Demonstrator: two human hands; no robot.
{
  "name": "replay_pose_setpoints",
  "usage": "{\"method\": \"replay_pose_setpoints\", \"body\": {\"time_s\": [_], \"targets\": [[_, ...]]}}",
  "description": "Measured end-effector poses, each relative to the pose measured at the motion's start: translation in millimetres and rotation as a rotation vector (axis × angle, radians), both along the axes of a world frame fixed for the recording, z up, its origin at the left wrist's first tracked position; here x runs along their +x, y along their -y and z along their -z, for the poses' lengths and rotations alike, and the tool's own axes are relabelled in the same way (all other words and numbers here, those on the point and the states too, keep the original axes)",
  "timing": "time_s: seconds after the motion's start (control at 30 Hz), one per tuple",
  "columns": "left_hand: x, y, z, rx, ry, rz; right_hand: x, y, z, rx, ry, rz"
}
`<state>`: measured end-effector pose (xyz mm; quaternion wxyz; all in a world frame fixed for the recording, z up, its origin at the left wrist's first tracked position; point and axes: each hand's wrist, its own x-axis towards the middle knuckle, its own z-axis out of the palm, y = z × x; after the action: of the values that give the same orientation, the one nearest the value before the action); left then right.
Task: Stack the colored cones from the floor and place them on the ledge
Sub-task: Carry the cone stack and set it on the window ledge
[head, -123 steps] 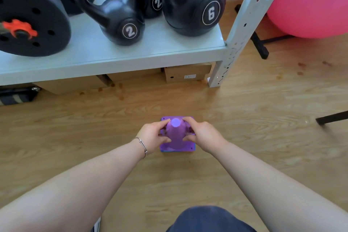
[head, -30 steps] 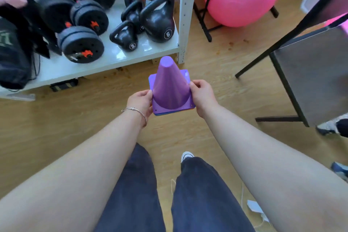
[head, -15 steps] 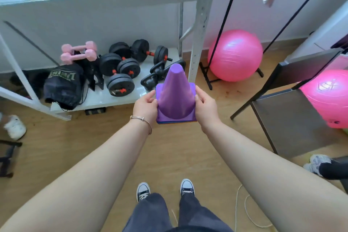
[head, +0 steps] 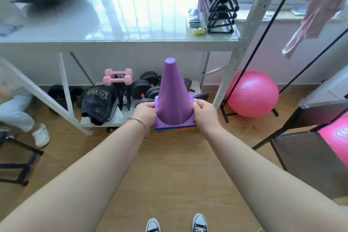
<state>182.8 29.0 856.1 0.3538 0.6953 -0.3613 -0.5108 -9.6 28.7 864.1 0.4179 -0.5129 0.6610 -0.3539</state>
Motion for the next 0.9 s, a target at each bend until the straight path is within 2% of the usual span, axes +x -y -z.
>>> {"method": "replay_pose_setpoints", "body": {"time_s": [0.27,0.5,0.67,0.9], "targets": [[75.2,21.3,-34.1,-0.077,0.028,0.047,69.3,4.7,-43.8,-0.073,-0.161,-0.074],[95.2,36.2,-84.6,-0.120,0.061,0.066,100.8,19.9,-71.4,-0.094,-0.085,-0.037],[92.8,63.5,-89.6,-0.143,-0.111,-0.034,105.3,50.3,-97.4,-0.152,-0.013,0.020],[97.1,124.7,-95.9,-0.132,-0.056,-0.042,98.9,117.1,-108.0,-0.196,-0.013,0.089]]}}
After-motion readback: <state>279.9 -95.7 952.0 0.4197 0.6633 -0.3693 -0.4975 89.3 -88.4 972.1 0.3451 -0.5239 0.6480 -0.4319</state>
